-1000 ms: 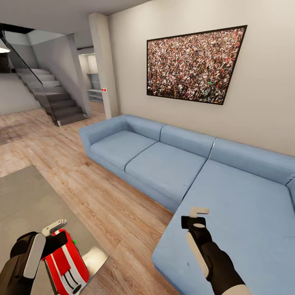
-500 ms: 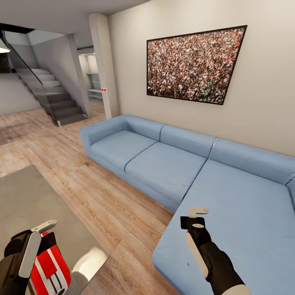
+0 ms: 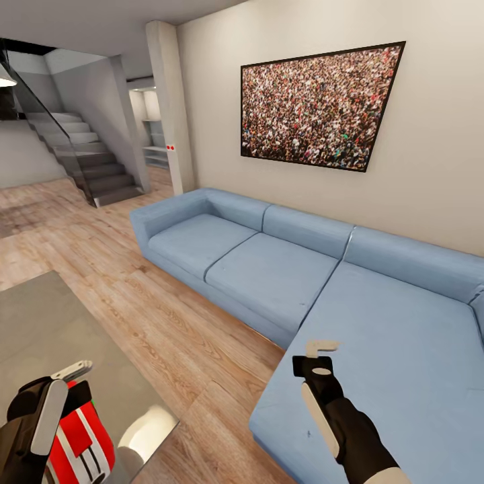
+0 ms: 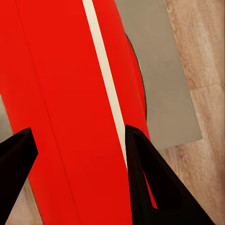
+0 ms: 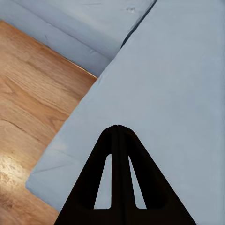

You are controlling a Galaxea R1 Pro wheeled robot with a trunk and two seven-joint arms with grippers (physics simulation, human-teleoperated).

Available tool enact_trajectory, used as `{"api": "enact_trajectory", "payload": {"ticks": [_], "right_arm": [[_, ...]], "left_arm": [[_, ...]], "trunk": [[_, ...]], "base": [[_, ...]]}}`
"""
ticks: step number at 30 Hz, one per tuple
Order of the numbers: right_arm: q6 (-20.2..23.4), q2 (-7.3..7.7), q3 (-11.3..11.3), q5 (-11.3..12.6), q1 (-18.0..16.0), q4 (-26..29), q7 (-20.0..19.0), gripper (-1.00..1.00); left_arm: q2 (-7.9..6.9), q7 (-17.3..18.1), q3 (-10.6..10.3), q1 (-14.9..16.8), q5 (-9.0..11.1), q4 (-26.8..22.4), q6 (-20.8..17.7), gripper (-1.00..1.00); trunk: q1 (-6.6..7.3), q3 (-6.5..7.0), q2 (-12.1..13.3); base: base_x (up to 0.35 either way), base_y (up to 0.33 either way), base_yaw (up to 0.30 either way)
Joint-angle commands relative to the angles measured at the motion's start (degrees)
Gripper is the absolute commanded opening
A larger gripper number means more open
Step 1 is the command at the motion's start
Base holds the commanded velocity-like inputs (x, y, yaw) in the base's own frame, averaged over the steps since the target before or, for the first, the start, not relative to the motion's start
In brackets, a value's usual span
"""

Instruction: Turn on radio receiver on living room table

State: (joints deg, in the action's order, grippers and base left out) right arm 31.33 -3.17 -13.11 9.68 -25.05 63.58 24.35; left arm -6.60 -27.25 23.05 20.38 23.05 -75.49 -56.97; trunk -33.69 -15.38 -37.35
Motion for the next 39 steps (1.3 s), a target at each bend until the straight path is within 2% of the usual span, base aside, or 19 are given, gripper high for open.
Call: {"api": "enact_trajectory", "payload": {"ticks": [1, 16, 31, 32, 33, 35, 39], "right_arm": [[0.0, 0.0, -0.1, 0.0, 0.0, 0.0, 0.0, -1.0], [0.0, 0.0, -0.2, 0.0, 0.0, 0.0, 0.0, -1.0], [0.0, 0.0, -0.2, -0.2, 0.1, 0.2, 0.1, -1.0], [0.0, 0.0, -0.2, -0.2, 0.7, 0.9, 0.1, -1.0], [0.1, 0.05, -0.2, -0.2, 3.3, 5.7, 0.1, -1.0], [0.2, 0.08, -0.2, -0.2, 5.0, 8.1, 0.1, -1.0], [0.1, 0.09, -0.3, -0.1, 5.8, 9.0, 0.0, -1.0]], "left_arm": [[0.0, -0.1, 0.0, 0.0, -0.4, 0.0, -0.1, -1.0], [0.77, 0.1, -0.2, 0.0, -0.4, 0.0, -0.2, -1.0], [0.86, 0.1, -0.3, 0.0, -0.4, 0.0, -0.2, -1.0], [0.87, 0.1, -0.3, 0.0, -0.4, 0.0, -0.2, -1.0], [0.83, 0.1, -0.3, 0.0, -0.4, 0.0, -0.2, -1.0], [0.84, 0.1, -0.3, 0.0, -0.4, 0.0, -0.2, -1.0], [0.81, 0.1, -0.3, 0.0, -0.4, 0.0, -0.2, -1.0]], "trunk": [[0.0, 0.0, 0.0], [0.0, 0.0, 0.0], [0.0, 0.0, 0.0], [0.0, 0.0, 0.0], [0.0, 0.0, 0.0], [0.0, 0.0, 0.0], [0.0, 0.0, 0.0]], "base": [[0.0, 0.0, 0.0], [0.0, 0.0, 0.0], [0.0, 0.0, 0.0], [0.0, 0.0, 0.0], [0.0, 0.0, 0.0], [0.0, 0.0, 0.0], [0.0, 0.0, 0.0]]}}
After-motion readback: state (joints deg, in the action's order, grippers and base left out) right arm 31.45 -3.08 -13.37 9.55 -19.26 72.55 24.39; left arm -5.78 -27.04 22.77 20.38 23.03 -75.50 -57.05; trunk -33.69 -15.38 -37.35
